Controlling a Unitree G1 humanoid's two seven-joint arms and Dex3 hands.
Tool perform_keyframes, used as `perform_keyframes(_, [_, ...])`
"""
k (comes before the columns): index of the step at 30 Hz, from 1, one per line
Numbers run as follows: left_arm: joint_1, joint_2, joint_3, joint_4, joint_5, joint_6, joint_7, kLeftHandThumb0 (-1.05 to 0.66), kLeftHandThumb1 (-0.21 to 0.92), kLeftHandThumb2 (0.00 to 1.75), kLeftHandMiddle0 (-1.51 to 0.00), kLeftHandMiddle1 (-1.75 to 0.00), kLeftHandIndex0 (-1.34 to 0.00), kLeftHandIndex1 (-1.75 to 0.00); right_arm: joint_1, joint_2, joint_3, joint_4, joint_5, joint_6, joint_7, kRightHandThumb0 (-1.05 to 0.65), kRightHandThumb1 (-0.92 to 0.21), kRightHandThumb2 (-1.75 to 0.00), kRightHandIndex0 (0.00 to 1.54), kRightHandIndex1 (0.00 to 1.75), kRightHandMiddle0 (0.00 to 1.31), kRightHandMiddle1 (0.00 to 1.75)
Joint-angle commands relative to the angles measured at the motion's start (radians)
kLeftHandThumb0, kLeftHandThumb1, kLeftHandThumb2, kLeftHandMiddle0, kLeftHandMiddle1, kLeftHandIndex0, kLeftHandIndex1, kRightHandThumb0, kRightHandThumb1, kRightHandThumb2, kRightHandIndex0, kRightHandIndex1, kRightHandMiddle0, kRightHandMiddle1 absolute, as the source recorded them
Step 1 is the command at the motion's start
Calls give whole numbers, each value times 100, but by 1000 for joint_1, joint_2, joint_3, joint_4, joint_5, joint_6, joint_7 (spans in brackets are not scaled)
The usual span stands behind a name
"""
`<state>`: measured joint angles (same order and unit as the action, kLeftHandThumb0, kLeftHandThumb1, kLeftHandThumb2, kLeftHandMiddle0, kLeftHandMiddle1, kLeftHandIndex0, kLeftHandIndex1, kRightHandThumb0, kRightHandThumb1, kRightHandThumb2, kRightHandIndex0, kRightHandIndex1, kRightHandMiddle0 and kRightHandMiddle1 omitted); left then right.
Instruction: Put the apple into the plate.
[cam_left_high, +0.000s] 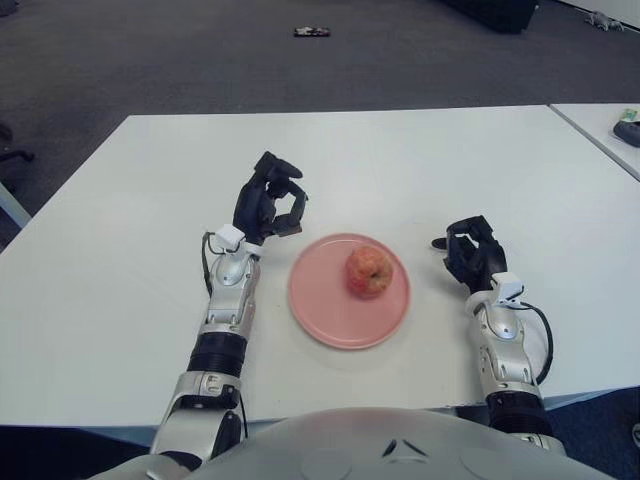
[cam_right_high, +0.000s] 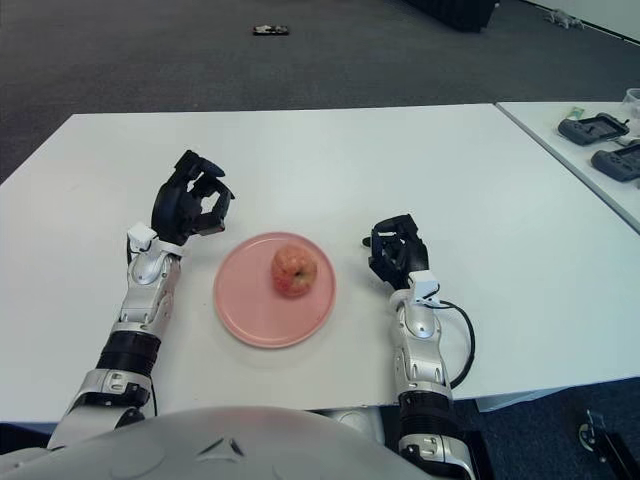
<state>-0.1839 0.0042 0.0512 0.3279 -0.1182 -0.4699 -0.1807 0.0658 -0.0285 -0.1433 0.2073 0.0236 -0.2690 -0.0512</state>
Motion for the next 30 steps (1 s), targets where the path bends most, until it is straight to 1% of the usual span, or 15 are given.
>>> perform_keyframes(1, [-20,6,25,42,9,-1,36,-1,51,106,-51,-161,-29,-175,-15,-6,-4,7,4,-9,1,-36,-77,-74,49,125,28,175])
perform_keyframes(3, [-17,5,30,73,11,4,41,-1,50,107,-51,-162,-29,-175,-15,-5,-3,7,4,-10,1,-36,-77,-74,49,125,28,175])
perform_keyframes(9, [1,-2,35,173,16,-35,39,-1,46,115,-50,-170,-31,-175,-10,0,-2,-6,11,-7,5,-37,-76,-75,50,125,28,175])
perform_keyframes(15, [6,-3,44,244,11,-64,33,-1,43,120,-50,-174,-32,-175,-10,-3,3,-5,0,-9,4,-36,-80,-70,49,123,26,175])
perform_keyframes(22, [18,-8,62,281,-2,-73,41,-1,41,122,-51,-174,-34,-175,-14,-6,7,2,-5,-7,3,-36,-82,-66,48,122,25,175])
perform_keyframes(27, [25,-13,83,319,-8,-96,47,-1,40,124,-52,-174,-35,-175,-17,-8,8,7,0,-13,11,-36,-81,-68,49,123,25,175])
perform_keyframes(28, [24,-14,87,327,-9,-102,49,-1,39,124,-52,-174,-36,-175,-17,-8,8,7,1,-14,12,-36,-81,-69,49,123,26,175])
perform_keyframes(29, [23,-15,90,333,-10,-107,50,-1,36,129,-55,-174,-38,-175,-18,-8,8,7,2,-14,13,-36,-80,-70,49,123,26,175])
perform_keyframes(30, [21,-16,92,338,-10,-110,50,-1,34,130,-56,-174,-39,-175,-18,-8,8,8,2,-14,14,-36,-80,-70,49,123,26,175])
